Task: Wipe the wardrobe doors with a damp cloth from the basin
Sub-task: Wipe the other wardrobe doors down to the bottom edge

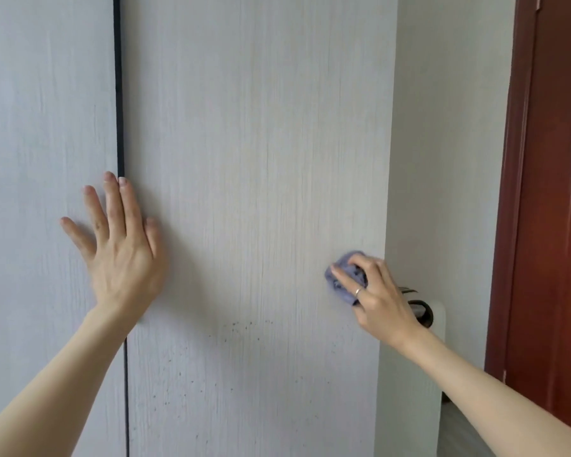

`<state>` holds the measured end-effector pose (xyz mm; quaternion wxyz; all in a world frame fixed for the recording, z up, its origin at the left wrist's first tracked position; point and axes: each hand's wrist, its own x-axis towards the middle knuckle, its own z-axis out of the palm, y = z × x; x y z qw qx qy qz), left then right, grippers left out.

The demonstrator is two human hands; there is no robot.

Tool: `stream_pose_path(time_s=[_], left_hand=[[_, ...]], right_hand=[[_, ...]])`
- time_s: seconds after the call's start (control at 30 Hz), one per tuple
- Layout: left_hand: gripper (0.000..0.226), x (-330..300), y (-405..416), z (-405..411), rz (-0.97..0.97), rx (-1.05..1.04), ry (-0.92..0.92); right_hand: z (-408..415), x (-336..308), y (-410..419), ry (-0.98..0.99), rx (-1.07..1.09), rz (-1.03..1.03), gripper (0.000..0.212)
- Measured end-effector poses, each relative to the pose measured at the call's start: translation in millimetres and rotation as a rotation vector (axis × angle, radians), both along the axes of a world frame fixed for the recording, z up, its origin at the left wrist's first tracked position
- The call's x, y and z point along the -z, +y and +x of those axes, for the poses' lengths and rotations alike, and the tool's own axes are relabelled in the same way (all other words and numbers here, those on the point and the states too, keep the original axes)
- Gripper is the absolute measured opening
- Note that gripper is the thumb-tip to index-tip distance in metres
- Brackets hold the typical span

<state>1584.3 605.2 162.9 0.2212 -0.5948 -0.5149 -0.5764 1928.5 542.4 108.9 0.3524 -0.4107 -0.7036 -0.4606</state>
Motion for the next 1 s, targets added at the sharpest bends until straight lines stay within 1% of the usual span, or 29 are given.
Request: stream_pose_path(time_s=[0.03, 0.1, 0.13, 0.17, 0.2, 0.23, 0.3, 0.33, 0.37, 0.4, 0.5, 0.57, 0.63, 0.7, 0.73, 0.77, 0.8, 0.9, 0.93, 0.97, 1.0], left_hand=[[0.058, 2.4, 0.5, 0.9, 0.002, 0.007, 0.0], [0.058, 9.2, 1.1, 2.2, 0.006, 0.018, 0.002], [0.058, 11.7, 1.2, 2.2, 0.013, 0.019, 0.0], [0.058, 15.5, 1.3, 2.8, 0.018, 0.021, -0.005], [0.058, 18.4, 1.4, 3.6, 0.021, 0.022, -0.012], [0.058, 21.6, 1.7, 3.7, 0.021, 0.023, -0.013], [0.058, 28.0, 2.1, 2.9, 0.021, 0.024, -0.002], [0.058, 31.1, 1.9, 2.0, 0.027, 0.022, 0.014], [0.057, 34.8, 1.7, 0.8, 0.031, 0.018, 0.032], [0.057, 38.2, 1.6, -0.5, 0.032, 0.016, 0.043], [0.056, 45.4, 3.3, -2.7, 0.035, 0.019, 0.04], [0.056, 47.8, 4.2, -2.2, 0.04, 0.021, 0.038], [0.056, 47.9, 5.2, -1.6, 0.049, 0.025, 0.037], [0.056, 49.2, 5.3, -1.9, 0.051, 0.024, 0.037], [0.056, 49.4, 5.4, -1.5, 0.052, 0.022, 0.034], [0.056, 49.6, 5.4, -1.6, 0.049, 0.022, 0.032], [0.056, 51.1, 4.8, -1.7, 0.04, 0.023, 0.031], [0.057, 53.8, 5.2, -2.4, 0.039, 0.031, 0.038], [0.056, 55.9, 5.3, -2.9, 0.038, 0.033, 0.043], [0.056, 57.8, 5.9, -3.5, 0.039, 0.033, 0.047], [0.056, 59.2, 6.4, -4.2, 0.039, 0.033, 0.046]], right_hand=[[4.6, 17.6, -4.0, -0.093, 0.018, -0.047, 0.064], [12.3, 22.8, -10.3, -0.214, 0.025, -0.131, 0.064], [13.6, 12.2, -10.9, -0.22, 0.01, -0.141, 0.059], [12.8, -1.3, -10.8, -0.185, -0.013, -0.121, 0.048], [10.3, -19.5, -9.6, -0.108, -0.03, -0.07, 0.037], [8.2, -39.1, -7.6, 0.015, -0.034, -0.002, 0.036], [5.7, -71.1, -2.8, 0.297, -0.026, 0.085, 0.052], [4.7, -80.1, -0.8, 0.398, -0.007, 0.098, 0.058], [3.2, -81.3, 2.1, 0.455, 0.017, 0.1, 0.06], [1.5, -76.5, 4.2, 0.469, 0.029, 0.107, 0.061], [-1.9, -24.5, 4.6, 0.423, 0.023, 0.097, 0.064], [1.8, 27.3, -3.4, 0.348, 0.049, 0.01, 0.068], [11.0, 63.4, -14.8, 0.192, 0.087, -0.129, 0.068], [18.7, 66.2, -25.8, 0.006, 0.132, -0.225, 0.066], [20.6, 57.2, -27.5, -0.037, 0.147, -0.241, 0.066], [20.1, 45.1, -26.3, -0.029, 0.165, -0.237, 0.067], [17.5, 33.1, -25.1, 0.053, 0.168, -0.236, 0.068], [7.5, 4.8, -15.8, 0.48, 0.108, -0.117, 0.06], [3.2, 8.1, -13.3, 0.542, 0.099, -0.089, 0.057], [0.3, 19.2, -11.3, 0.527, 0.1, -0.097, 0.055], [-1.0, 38.3, -10.5, 0.465, 0.115, -0.125, 0.053]])
